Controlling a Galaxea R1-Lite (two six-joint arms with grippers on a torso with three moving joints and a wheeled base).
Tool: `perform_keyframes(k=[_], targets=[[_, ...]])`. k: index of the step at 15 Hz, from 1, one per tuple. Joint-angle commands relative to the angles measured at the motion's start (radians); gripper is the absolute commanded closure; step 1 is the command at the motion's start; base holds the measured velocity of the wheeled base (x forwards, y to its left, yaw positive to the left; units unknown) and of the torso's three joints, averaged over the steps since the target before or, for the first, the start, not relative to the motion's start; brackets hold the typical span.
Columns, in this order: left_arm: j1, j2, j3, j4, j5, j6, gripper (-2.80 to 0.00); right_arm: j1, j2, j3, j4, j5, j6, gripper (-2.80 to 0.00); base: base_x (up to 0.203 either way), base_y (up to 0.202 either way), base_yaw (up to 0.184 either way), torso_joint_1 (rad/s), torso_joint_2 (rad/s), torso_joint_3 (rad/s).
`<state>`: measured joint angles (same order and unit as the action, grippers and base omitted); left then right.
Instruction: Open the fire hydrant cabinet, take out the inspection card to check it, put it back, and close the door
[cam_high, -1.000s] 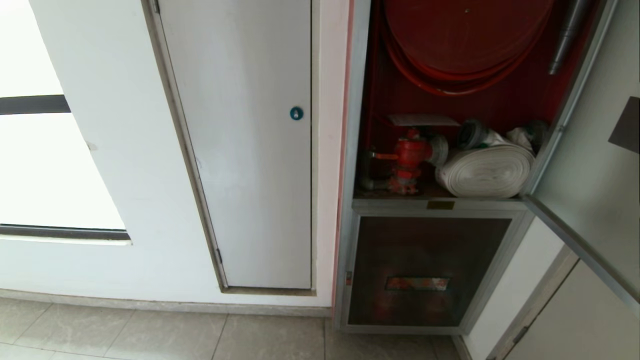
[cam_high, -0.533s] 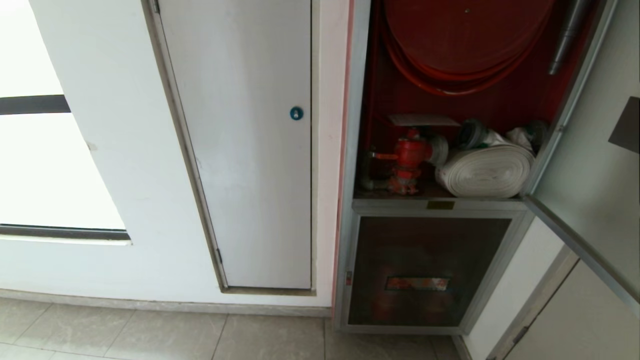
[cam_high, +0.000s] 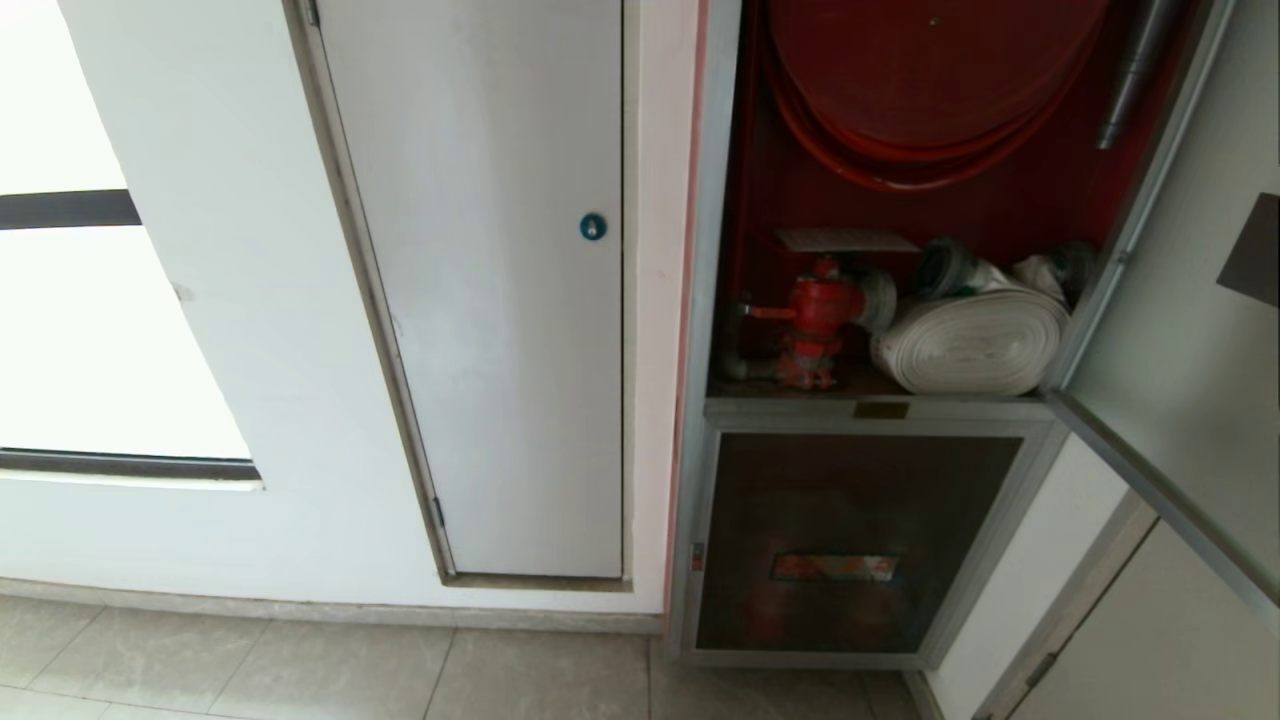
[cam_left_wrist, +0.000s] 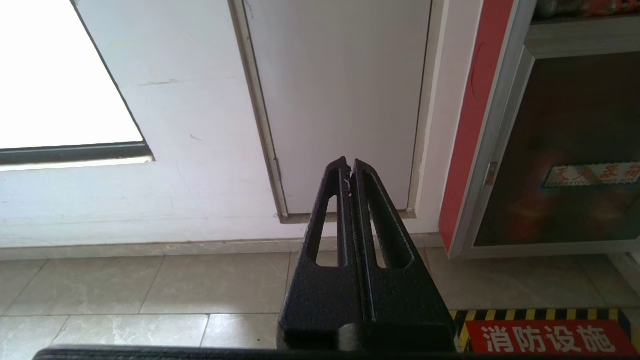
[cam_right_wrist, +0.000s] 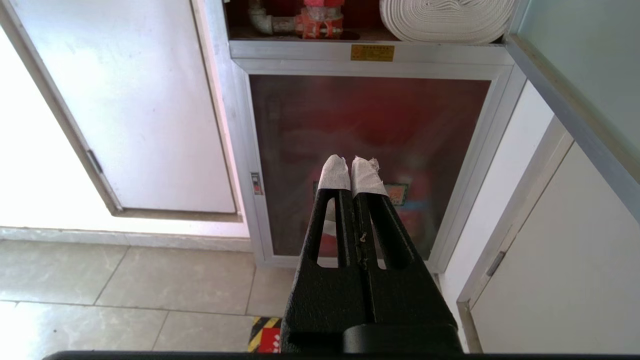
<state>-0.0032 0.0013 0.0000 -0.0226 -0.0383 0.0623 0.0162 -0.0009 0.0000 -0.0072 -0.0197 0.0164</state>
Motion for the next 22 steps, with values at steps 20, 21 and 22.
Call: perform_keyframes(k=[20,21,22], targets=[[0.000,0.000,0.012,0.000,0.000,-0.008,0.00,-0.001,0.001,0.003,0.000,0.001,-0.003,0.00,0.129,0.000,0.000,0.002,0.00,0.003],[0.000,0.000,0.012,0.000,0.000,-0.008,0.00,0.001,0.002,0.003,0.000,0.001,-0.003,0.00,0.196,0.000,-0.001,-0.002,0.01,-0.002],[0.000,0.000,0.012,0.000,0.000,-0.010,0.00,0.001,0.001,0.003,0.000,0.001,-0.003,0.00,0.196,0.000,-0.001,0.003,0.00,0.002]])
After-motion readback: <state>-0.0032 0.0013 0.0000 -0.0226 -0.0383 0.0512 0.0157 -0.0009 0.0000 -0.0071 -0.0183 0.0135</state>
